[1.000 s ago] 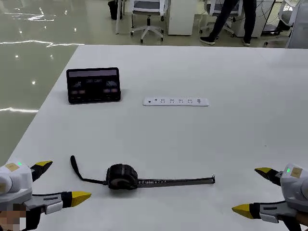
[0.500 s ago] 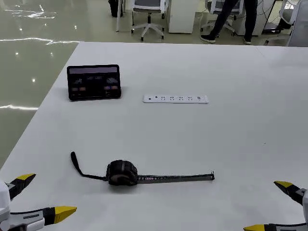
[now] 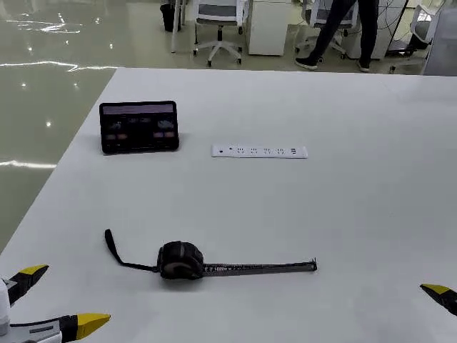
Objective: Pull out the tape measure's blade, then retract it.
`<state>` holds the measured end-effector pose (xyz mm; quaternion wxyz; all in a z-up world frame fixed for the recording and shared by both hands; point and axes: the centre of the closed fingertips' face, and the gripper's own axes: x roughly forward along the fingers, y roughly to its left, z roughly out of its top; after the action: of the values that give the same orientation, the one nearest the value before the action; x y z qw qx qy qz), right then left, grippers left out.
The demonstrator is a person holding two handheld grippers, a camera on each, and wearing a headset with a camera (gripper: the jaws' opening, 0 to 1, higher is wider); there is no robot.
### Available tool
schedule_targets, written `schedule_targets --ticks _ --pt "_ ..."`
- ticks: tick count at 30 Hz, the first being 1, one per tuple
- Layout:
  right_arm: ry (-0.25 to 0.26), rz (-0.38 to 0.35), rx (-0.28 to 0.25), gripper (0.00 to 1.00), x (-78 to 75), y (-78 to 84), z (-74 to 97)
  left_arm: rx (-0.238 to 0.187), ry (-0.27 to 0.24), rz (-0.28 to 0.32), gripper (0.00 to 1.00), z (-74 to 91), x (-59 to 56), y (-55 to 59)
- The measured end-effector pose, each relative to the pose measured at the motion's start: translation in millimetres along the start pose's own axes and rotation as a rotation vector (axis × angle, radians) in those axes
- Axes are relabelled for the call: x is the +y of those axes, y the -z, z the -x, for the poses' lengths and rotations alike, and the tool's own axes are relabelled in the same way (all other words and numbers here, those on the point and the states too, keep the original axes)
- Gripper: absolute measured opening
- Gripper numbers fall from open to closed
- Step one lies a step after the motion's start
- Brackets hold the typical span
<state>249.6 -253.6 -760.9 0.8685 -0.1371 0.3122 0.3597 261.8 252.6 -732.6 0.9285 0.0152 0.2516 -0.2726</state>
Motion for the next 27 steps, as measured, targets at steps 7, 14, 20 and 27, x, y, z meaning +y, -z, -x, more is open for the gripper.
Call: schedule_targets --ticks 7,14,20,27 --pt "0.002 -0.002 0.002 0.99 -0.7 -1.7 6.8 0.002 0.007 -0.011 1.0 2.4 -4.7 1.4" --pt "0.001 -0.009 0.0 1.0 -1.0 -1.4 8.8 -0.005 0.018 -0.006 1.0 4.9 -8.3 -1.9" --pt "-0.005 -0.013 -0.002 1.0 -1.3 -0.3 10.6 -0.005 0.009 -0.016 1.0 4.5 -7.7 -0.8" --pt "-0.018 -0.019 0.006 1.0 3.7 4.0 11.2 -0.015 0.005 0.002 1.0 7.5 -7.4 -5.1"
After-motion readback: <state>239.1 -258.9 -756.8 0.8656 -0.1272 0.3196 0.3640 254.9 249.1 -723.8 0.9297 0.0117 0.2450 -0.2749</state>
